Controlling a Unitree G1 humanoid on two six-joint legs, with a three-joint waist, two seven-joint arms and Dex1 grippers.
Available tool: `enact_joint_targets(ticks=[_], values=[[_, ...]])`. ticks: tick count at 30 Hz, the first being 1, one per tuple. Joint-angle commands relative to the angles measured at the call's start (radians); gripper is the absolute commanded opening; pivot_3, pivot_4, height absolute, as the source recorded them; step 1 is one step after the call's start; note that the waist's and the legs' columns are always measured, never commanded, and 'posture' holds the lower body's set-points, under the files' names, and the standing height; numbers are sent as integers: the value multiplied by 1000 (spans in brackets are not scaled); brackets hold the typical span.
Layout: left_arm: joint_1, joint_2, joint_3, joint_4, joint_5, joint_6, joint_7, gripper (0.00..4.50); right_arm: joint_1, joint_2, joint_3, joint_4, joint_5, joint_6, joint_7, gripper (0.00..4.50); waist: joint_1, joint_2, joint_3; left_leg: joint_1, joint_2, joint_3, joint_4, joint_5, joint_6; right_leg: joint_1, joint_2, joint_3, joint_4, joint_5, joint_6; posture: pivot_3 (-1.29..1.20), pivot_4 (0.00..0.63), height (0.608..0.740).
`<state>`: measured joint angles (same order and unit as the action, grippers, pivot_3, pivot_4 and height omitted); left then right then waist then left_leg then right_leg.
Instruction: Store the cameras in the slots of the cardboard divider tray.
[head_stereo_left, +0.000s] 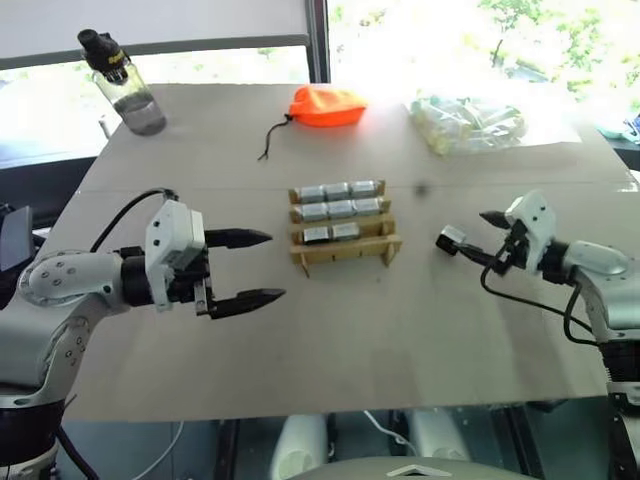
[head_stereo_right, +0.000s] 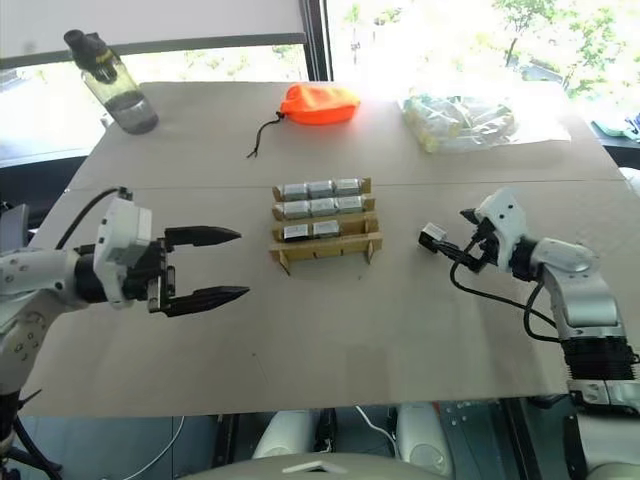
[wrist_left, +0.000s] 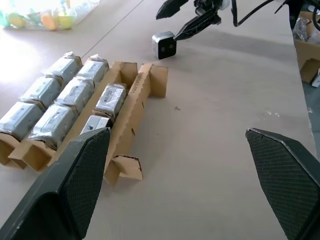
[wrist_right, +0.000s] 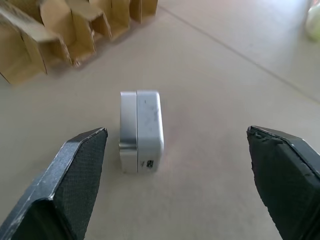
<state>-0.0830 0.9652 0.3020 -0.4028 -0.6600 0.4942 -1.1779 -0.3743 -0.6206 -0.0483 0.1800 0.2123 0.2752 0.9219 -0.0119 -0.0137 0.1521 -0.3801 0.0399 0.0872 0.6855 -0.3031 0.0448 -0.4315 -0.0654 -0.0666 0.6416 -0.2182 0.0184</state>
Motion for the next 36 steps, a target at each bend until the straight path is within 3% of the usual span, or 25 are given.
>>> enact_joint_targets(ticks=[1, 5, 6, 9, 14, 20, 25, 30, 36], values=[[-11, 16, 9, -7, 5, -22, -12, 4500, -8, 2, 6, -3, 3, -40, 13, 4434, 0, 0, 0, -1, 0, 0, 0, 0, 0, -1, 0, 0, 0, 0, 0, 0, 150, 740], [-1, 15, 20, -13, 6, -20, -12, 4500, -16, 16, -3, 14, 18, -59, 10, 4434, 1, 0, 0, -1, 0, 0, 0, 0, 0, -1, -1, 0, 0, 0, 0, 0, 150, 740], [1, 15, 21, -15, 6, -19, -11, 4500, -19, 17, -7, 15, 25, -60, 15, 4206, 0, 0, 0, 0, 0, 0, 0, 0, 0, 0, -1, 0, 0, 0, 0, 0, 150, 740], [8, 14, 25, -18, 6, -18, -8, 4500, -19, 11, -13, 13, 44, -59, 38, 3165, 0, 0, 0, 0, 0, 0, 0, 0, 0, 0, -1, 0, 0, 0, 0, 0, 150, 740], [21, 12, 29, -13, 13, -25, -8, 4500, -14, 8, -13, 1, 65, -56, 60, 671, 1, 0, 0, 0, 0, 0, 0, 0, 0, 0, -1, 0, 1, 0, 0, 0, 150, 740], [28, 13, 33, -10, 12, -30, -7, 4500, -48, 16, -3, -24, 69, -42, 49, 633, 1, 0, 0, 0, 0, 0, 0, 0, 0, 0, -1, 0, 0, 0, 0, 0, 150, 740], [47, 16, 52, -5, 11, -37, -10, 4500, -230, 53, 91, -56, 98, -33, 176, 633, -11, 1, 1, 2, 1, 2, 0, 0, 0, 0, 1, 2, 1, 0, 0, 0, 150, 740], [80, 10, 83, -33, 11, -32, 15, 4500, -413, 113, 207, 122, 54, -155, 359, 633, -2, 1, 1, 1, 2, 0, 0, 0, 0, 0, 1, 0, 1, 0, 0, 0, 150, 740], [154, -9, 173, -113, -25, 10, 86, 4500, -562, 173, 265, 393, -17, -341, 461, 633, 3, 0, 1, -3, -2, -1, 0, 0, 1, 0, -4, -2, -1, 0, 0, 0, 150, 740]])
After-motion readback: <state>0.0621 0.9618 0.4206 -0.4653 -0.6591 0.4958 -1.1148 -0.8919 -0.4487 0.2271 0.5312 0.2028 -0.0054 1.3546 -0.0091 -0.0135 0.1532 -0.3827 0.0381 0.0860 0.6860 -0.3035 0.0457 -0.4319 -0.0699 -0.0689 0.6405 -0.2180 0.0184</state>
